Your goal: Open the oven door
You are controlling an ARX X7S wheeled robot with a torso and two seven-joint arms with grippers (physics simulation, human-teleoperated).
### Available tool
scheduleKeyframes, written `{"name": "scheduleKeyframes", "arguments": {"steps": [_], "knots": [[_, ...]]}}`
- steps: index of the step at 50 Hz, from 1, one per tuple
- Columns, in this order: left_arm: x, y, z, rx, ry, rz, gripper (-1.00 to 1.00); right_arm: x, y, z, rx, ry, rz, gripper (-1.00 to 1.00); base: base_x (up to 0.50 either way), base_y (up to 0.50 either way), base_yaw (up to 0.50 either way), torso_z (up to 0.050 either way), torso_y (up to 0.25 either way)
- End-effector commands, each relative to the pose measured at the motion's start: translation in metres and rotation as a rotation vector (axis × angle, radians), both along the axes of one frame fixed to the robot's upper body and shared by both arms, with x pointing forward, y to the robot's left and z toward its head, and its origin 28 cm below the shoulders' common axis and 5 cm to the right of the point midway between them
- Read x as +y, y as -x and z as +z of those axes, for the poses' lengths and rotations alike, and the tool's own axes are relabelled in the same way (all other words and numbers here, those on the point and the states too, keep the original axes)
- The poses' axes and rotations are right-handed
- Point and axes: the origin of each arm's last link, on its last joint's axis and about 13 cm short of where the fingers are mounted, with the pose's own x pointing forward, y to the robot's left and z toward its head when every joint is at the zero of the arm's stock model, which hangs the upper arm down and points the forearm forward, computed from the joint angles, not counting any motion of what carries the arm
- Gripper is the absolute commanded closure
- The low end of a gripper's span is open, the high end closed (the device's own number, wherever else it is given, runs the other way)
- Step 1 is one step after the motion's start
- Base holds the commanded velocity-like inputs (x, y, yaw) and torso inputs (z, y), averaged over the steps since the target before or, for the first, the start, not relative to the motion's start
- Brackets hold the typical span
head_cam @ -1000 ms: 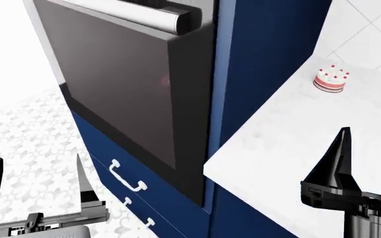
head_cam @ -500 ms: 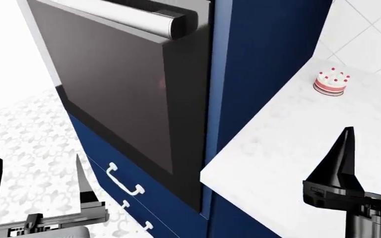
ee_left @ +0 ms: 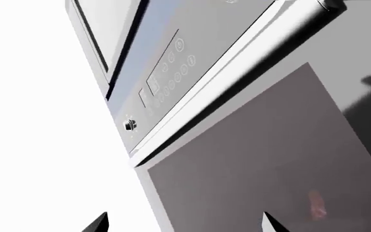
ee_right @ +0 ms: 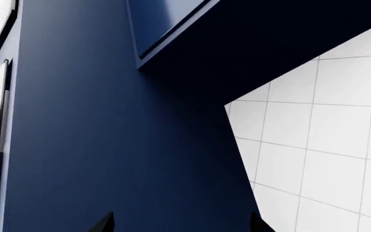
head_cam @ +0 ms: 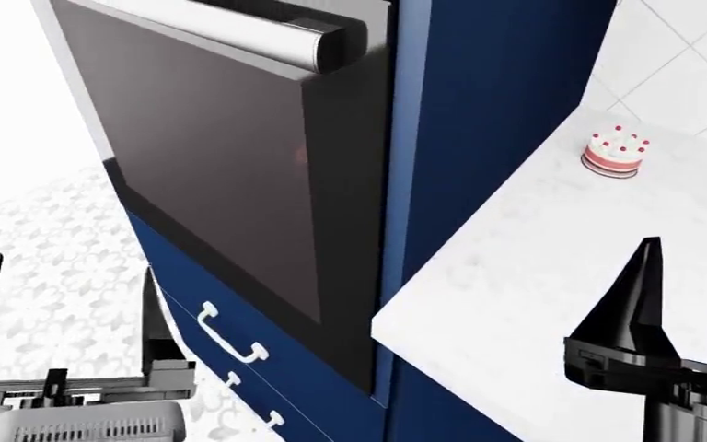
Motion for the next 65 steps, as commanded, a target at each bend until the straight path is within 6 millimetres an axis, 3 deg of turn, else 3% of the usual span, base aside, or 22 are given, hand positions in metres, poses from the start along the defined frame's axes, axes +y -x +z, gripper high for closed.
{"name": "scheduleKeyframes", "arguments": {"steps": [1, 29, 65], "knots": [[0.013, -0.013, 0.024, 0.01, -0.174, 0.02, -1.0, 0.0, 0.0, 0.0, -0.001, 0.0, 0.001, -1.0, 0.0, 0.0, 0.0, 0.0, 0.0], [0.032, -0.042, 0.099, 0.063, -0.672, -0.108, -1.0, 0.0, -0.001, -0.001, 0.009, -0.002, 0.004, -1.0, 0.0, 0.0, 0.0, 0.0, 0.0], [0.047, -0.075, 0.179, 0.192, -0.939, -0.163, -1.0, 0.0, 0.0, -0.001, 0.01, -0.001, 0.011, -1.0, 0.0, 0.0, 0.0, 0.0, 0.0]]}}
